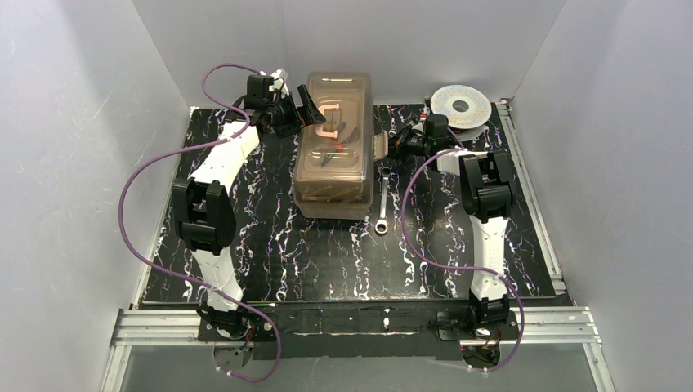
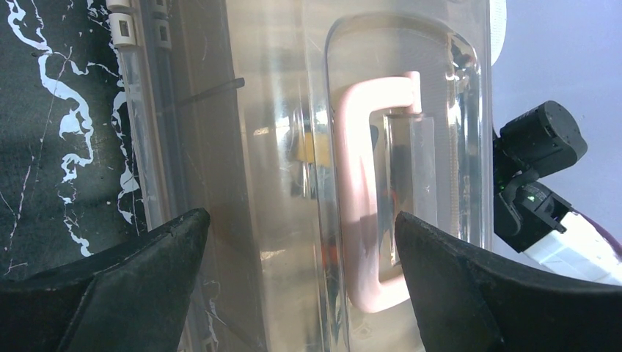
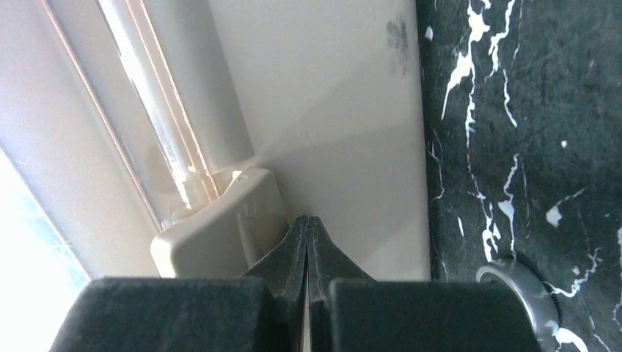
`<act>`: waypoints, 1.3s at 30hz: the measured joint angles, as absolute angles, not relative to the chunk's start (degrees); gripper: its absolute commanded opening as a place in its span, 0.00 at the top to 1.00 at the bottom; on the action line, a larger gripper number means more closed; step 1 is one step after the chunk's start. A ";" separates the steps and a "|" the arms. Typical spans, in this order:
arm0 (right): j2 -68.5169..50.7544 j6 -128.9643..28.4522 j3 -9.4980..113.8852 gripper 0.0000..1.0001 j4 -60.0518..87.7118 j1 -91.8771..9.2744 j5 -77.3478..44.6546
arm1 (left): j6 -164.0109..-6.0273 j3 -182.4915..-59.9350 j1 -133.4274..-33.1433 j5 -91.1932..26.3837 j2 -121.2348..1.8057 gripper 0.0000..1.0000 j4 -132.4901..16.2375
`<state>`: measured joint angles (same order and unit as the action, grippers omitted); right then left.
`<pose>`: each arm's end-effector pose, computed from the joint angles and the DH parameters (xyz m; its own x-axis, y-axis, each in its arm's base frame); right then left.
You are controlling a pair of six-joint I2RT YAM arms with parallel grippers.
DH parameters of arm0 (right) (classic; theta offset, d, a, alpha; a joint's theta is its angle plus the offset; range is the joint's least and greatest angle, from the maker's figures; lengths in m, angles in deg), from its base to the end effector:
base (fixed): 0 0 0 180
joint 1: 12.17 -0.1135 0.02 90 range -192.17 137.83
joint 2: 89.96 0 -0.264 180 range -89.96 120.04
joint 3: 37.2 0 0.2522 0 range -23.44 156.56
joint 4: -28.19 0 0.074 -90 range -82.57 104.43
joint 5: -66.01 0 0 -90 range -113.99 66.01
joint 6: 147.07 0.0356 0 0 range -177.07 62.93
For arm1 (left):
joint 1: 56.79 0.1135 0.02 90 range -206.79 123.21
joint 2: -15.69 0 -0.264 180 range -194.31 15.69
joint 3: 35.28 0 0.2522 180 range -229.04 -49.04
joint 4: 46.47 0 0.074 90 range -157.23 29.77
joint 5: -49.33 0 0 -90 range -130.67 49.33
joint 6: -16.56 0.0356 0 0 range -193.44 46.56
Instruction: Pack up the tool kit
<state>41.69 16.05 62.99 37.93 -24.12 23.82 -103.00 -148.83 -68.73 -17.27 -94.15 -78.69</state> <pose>0.4852 0.1297 0.1429 -0.8826 0.4701 -0.0074 0.1105 0.2227 0.9686 0.4422 -0.1080 0.3272 -0.6683 -0.3214 -0.6708 0.2318 0.7669 -0.5984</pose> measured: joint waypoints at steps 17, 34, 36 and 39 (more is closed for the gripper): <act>35.90 18.11 54.45 0.99 46.83 -21.15 28.63 | -102.41 -148.85 -68.80 -17.33 -94.15 0.02 -80.04; 31.64 -11.49 78.14 0.99 0.45 -27.29 10.16 | -102.10 -148.85 -68.86 -17.46 -94.15 0.02 -80.37; 30.81 -12.80 78.12 0.99 -1.30 -27.70 8.79 | -102.06 -148.85 -68.88 -17.46 -94.15 0.02 -80.39; 29.67 -13.98 77.29 0.99 -2.04 -28.08 7.76 | -101.97 -148.85 -68.88 -17.46 -94.15 0.02 -80.41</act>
